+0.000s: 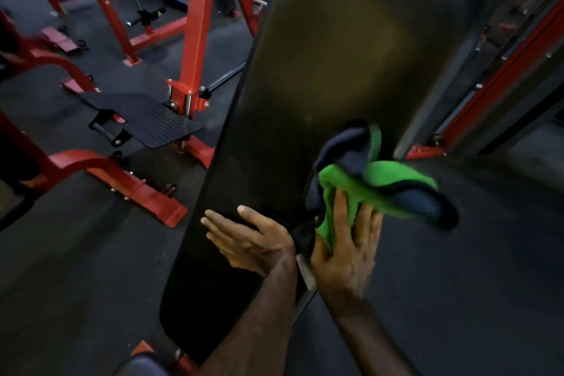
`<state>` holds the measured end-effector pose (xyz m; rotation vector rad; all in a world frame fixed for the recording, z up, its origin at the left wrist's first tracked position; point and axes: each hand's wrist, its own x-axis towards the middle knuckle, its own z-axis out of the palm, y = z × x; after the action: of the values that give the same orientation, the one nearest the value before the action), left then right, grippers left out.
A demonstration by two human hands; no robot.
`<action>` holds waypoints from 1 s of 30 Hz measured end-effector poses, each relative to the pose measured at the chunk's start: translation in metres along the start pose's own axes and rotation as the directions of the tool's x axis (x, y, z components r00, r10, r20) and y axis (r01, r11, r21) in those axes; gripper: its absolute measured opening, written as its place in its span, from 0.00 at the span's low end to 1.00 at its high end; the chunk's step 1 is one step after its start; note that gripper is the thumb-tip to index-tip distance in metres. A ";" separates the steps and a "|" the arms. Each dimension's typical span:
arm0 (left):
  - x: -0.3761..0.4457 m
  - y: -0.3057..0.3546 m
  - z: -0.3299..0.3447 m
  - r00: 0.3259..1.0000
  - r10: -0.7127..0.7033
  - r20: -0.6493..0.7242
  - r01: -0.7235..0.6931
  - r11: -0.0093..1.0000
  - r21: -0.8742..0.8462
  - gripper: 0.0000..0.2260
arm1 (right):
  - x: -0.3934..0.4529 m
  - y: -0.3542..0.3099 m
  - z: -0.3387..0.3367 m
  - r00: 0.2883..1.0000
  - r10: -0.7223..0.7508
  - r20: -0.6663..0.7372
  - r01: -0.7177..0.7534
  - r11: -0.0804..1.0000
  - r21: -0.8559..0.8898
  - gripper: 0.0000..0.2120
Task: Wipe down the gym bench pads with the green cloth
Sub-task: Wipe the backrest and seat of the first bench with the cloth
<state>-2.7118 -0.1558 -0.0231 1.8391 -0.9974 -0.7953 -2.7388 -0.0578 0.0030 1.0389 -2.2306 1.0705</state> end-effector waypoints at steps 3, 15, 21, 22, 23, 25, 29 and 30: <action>0.000 -0.003 0.000 1.000 0.026 -0.010 -0.026 0.999 0.019 0.31 | 0.033 0.016 -0.010 0.976 -0.217 0.034 0.220 0.971 -0.093 0.17; -0.002 -0.015 -0.003 0.993 0.116 0.011 -0.117 0.991 0.064 0.31 | 0.110 -0.022 -0.002 0.496 -0.636 0.592 0.785 0.620 0.008 0.29; -0.005 -0.004 -0.007 0.998 0.027 0.050 -0.028 0.999 0.019 0.28 | 0.139 -0.059 0.030 0.587 -0.554 0.591 0.713 0.699 -0.053 0.30; -0.005 -0.005 -0.006 0.998 0.036 0.042 -0.036 0.999 0.005 0.28 | 0.130 -0.057 0.032 0.479 -0.598 0.643 0.767 0.642 0.025 0.30; -0.004 -0.006 -0.007 0.999 0.036 0.038 -0.036 0.999 -0.006 0.29 | 0.125 -0.056 0.034 0.346 -0.635 0.691 0.822 0.560 0.102 0.32; -0.005 -0.006 -0.008 0.999 0.035 0.041 -0.035 0.999 -0.007 0.29 | 0.137 -0.057 0.039 0.167 -0.682 0.712 0.892 0.412 0.185 0.33; -0.005 0.000 -0.009 0.997 0.016 0.080 -0.017 1.000 0.010 0.29 | 0.186 -0.077 0.063 0.409 -0.620 0.670 0.831 0.556 0.007 0.36; -0.006 0.000 -0.009 0.996 0.005 0.092 -0.007 1.000 0.012 0.29 | 0.186 -0.085 0.067 0.461 -0.589 0.664 0.807 0.589 -0.038 0.36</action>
<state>-2.7073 -0.1474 -0.0185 1.8231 -1.0679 -0.8789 -2.7909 -0.2272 0.1254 2.0835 -1.8711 -0.0839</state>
